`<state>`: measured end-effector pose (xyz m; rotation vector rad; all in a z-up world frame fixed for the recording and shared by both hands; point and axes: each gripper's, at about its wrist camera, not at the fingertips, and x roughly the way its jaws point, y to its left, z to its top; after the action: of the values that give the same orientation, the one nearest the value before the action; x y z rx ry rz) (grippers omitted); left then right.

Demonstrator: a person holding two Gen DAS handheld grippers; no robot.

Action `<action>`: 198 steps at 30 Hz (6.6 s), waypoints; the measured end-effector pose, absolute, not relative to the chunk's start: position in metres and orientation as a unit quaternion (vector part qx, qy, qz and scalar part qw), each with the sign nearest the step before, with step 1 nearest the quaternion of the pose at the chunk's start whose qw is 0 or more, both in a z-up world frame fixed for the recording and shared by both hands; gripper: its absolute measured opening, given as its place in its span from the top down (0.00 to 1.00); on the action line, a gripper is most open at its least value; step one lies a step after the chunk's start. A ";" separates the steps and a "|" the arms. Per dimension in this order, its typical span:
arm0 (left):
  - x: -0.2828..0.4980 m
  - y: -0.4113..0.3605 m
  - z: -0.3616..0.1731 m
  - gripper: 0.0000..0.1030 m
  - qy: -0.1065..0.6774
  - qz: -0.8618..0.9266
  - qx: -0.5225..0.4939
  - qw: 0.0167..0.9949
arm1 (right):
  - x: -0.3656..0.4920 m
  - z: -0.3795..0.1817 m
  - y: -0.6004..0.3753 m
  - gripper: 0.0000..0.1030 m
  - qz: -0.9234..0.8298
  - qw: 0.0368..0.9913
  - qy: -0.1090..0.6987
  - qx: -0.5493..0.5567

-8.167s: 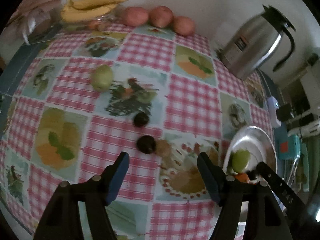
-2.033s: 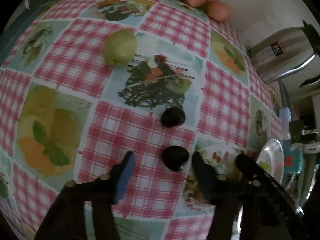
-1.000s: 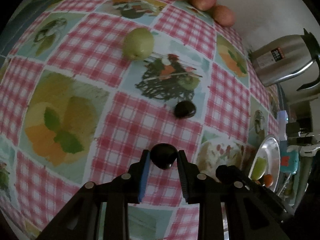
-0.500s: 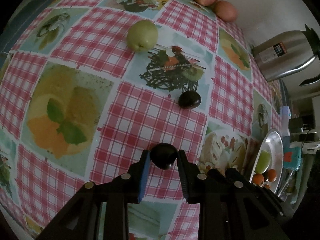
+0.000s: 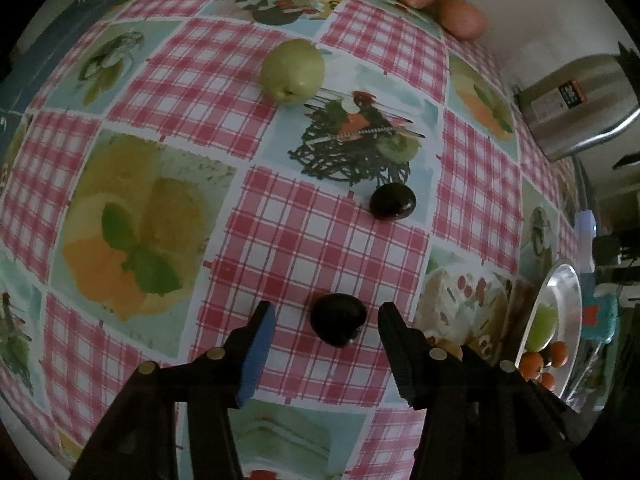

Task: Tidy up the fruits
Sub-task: 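Grasp the brown kiwi with the right tool, then carry the plum and kiwi to the steel plate and open both tools, then lift both open tools away from the fruit on the plate, then withdraw both open tools from the plate back toward the cloth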

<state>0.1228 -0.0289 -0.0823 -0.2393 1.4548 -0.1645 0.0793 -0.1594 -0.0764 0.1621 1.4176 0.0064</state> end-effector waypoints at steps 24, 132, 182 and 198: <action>0.122 -0.034 -0.083 0.70 0.665 -0.094 -0.123 0.730 | 0.078 -0.078 -0.163 0.74 0.003 0.758 0.646 0.086; 0.092 -0.148 -0.033 0.30 0.593 -0.207 -0.033 0.777 | 0.021 -0.032 -0.353 0.52 -0.205 0.784 0.530 0.252; 0.125 -0.035 -0.021 0.00 0.571 -0.011 -0.051 0.819 | 0.051 -0.025 -0.261 0.27 -0.130 0.806 0.562 0.131; 0.125 -0.037 -0.020 0.00 0.571 -0.010 -0.042 0.820 | 0.053 -0.026 -0.259 0.05 -0.137 0.812 0.555 0.113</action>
<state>0.1251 -0.0372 -0.0205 -0.0897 1.2165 -0.0209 0.0528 -0.2592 -0.0255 0.2418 1.1855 -0.2926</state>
